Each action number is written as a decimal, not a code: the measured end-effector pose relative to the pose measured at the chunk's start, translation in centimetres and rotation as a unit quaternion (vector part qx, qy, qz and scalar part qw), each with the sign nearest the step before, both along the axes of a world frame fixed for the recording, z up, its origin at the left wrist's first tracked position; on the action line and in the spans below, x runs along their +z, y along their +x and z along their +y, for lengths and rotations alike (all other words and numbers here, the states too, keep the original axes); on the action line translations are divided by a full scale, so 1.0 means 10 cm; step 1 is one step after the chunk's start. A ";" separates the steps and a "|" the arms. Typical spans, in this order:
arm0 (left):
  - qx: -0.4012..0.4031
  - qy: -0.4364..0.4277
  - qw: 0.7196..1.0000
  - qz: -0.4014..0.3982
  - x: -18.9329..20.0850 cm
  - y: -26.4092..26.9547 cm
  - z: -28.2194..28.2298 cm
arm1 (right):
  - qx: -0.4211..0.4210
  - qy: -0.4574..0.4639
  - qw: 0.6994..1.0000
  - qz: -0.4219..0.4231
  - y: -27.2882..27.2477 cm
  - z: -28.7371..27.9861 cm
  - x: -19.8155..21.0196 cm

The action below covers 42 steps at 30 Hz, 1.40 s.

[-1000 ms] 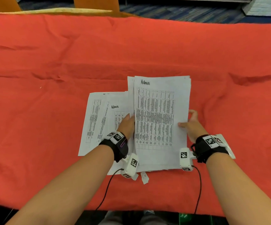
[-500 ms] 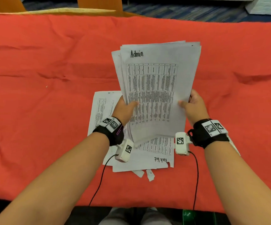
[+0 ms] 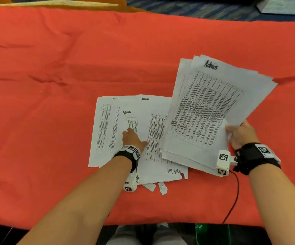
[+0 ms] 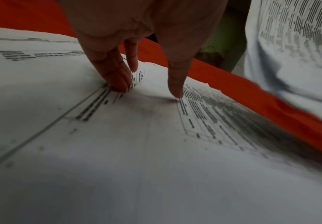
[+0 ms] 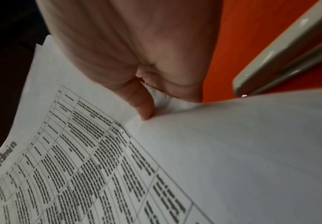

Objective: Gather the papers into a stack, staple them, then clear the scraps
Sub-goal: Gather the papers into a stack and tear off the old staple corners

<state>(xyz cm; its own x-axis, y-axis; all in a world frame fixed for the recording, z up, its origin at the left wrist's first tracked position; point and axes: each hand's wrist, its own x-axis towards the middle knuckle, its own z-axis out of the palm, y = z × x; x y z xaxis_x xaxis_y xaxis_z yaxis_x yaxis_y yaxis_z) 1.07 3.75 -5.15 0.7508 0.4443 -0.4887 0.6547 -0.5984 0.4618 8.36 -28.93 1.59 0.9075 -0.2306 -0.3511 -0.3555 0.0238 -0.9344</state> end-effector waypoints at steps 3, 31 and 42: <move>-0.016 -0.031 0.999 0.016 -0.04 0.07 0.02 | 0.004 -0.015 0.998 0.053 -0.04 -0.18 -0.29; 0.112 -0.381 0.915 -0.072 0.52 -0.29 0.12 | 0.172 -0.021 0.977 0.121 -0.06 0.77 -0.20; 0.071 -0.214 0.928 -0.296 1.10 -0.07 0.07 | 0.190 -0.026 0.976 -0.102 -0.05 1.10 0.49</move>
